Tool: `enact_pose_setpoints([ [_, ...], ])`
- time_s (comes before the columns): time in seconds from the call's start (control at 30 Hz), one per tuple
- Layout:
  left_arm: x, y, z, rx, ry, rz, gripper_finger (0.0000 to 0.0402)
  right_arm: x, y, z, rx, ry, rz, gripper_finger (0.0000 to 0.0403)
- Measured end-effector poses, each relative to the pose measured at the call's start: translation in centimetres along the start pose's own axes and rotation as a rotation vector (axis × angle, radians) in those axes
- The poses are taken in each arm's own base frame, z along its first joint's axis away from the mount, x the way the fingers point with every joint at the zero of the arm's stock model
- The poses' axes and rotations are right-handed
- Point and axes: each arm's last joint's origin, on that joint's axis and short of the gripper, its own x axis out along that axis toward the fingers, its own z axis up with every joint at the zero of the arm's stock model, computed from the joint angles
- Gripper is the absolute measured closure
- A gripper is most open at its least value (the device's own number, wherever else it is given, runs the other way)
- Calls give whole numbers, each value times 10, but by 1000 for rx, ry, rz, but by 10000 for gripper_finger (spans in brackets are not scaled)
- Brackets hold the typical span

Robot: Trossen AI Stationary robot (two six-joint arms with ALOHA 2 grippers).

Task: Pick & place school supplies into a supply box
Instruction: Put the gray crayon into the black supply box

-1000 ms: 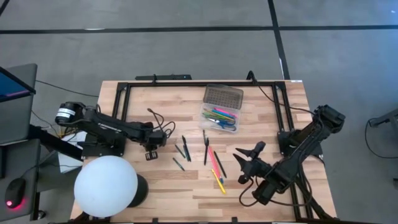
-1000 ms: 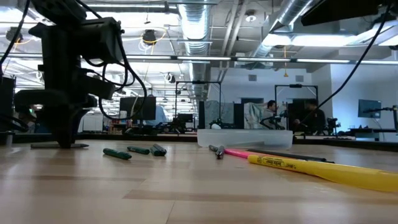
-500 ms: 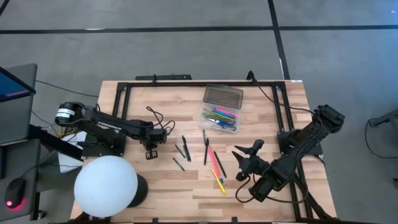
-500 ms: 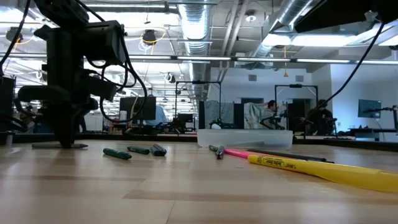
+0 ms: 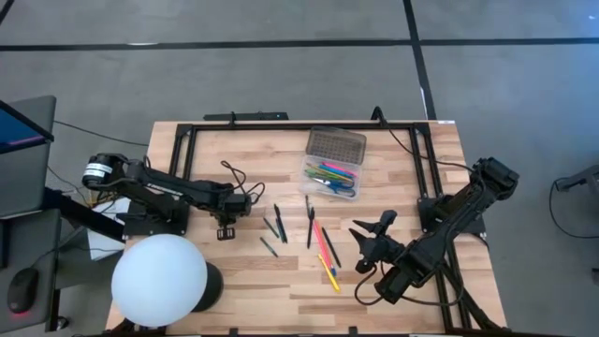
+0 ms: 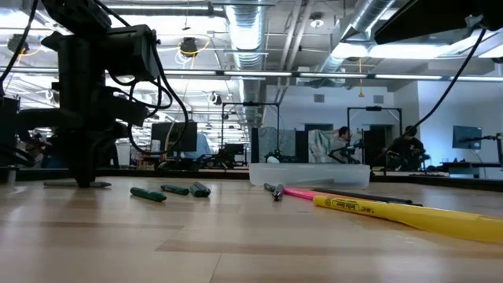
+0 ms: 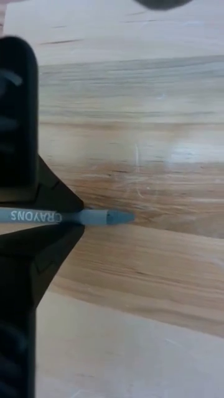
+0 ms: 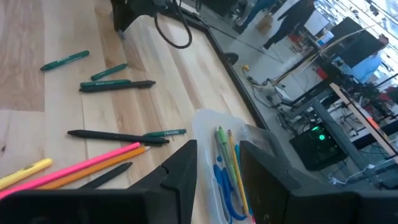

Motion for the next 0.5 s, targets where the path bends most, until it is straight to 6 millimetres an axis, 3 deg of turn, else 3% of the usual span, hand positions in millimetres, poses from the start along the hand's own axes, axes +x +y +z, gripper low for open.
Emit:
enact_pose_setpoints([
  [0.5,0,0,0,-12,-2,9,360,0,0,0,0,0,0,290],
])
